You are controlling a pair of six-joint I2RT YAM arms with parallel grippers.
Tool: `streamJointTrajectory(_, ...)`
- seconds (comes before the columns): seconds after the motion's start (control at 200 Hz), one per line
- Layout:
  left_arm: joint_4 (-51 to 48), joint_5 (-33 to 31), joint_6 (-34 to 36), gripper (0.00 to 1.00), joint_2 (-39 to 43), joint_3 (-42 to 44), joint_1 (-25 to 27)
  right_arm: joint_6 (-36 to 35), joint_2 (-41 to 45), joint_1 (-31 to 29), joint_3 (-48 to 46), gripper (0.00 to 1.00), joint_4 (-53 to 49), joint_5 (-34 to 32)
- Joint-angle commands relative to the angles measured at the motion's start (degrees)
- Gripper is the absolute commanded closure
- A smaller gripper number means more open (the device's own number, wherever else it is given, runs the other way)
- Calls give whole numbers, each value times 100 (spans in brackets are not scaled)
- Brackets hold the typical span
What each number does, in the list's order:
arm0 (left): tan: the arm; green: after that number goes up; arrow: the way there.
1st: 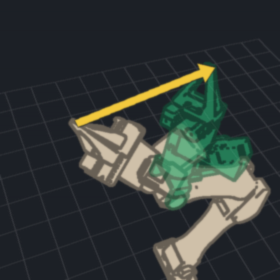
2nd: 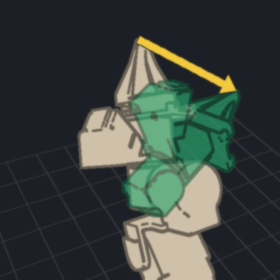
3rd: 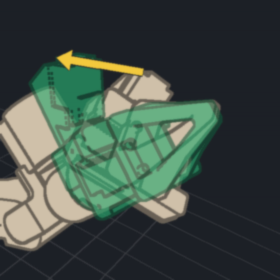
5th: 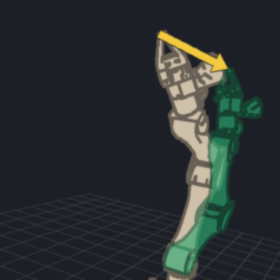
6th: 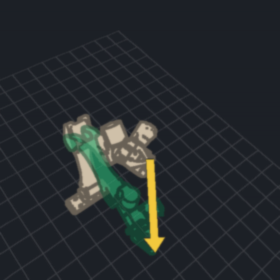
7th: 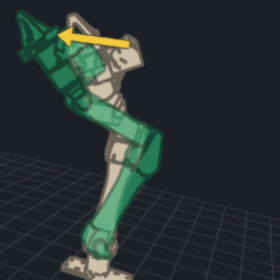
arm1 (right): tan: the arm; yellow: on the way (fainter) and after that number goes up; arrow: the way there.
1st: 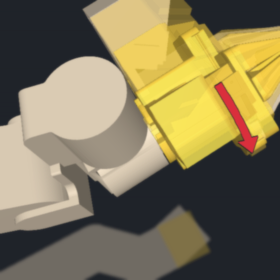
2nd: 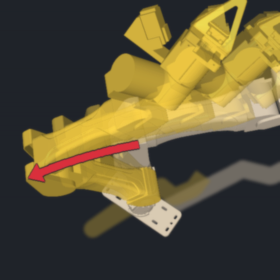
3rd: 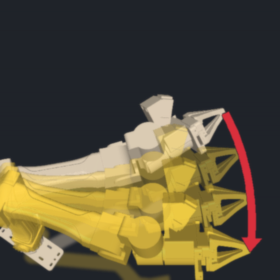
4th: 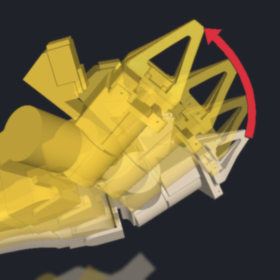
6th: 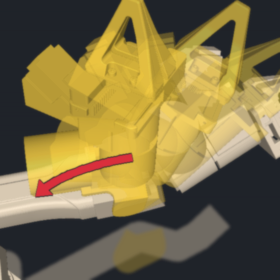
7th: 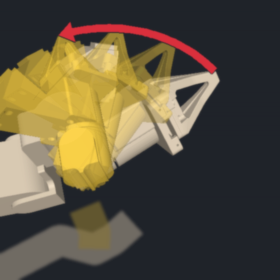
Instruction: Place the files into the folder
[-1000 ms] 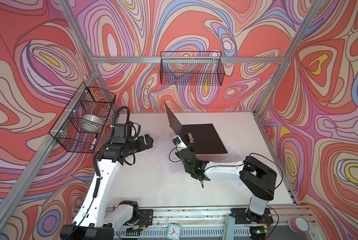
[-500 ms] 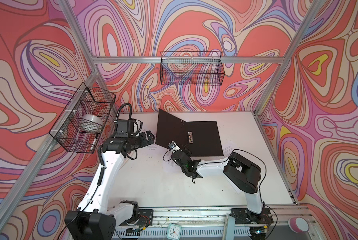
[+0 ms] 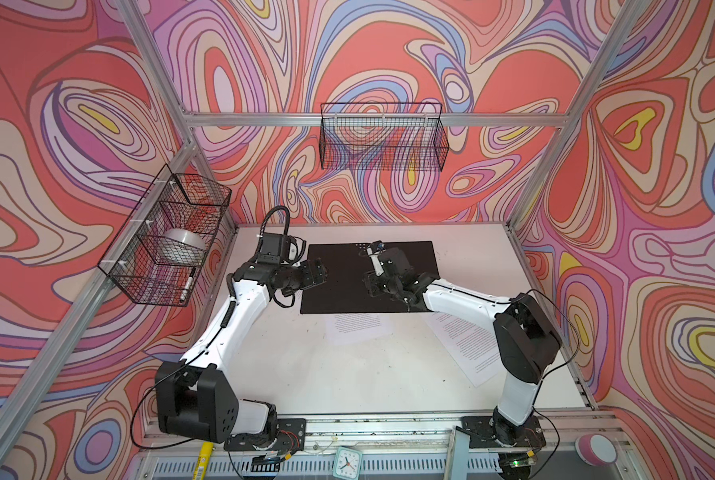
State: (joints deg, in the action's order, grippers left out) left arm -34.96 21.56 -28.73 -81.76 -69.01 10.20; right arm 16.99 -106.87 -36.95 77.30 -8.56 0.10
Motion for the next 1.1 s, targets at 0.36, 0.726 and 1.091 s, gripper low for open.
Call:
streamJointTrajectory(0.36,1491,600,-749,6,-1878,14,211,322,-1811,952,1480,79,-1598,1460)
streamJointTrajectory(0.726,1909,366,-894,6,-2439,368,184,405,-1960,1018,1502,82,-1543,1499)
streamJointTrajectory(1.091,1863,-38,-888,6,-2678,667,132,489,-2132,1067,1654,90,-1551,1663)
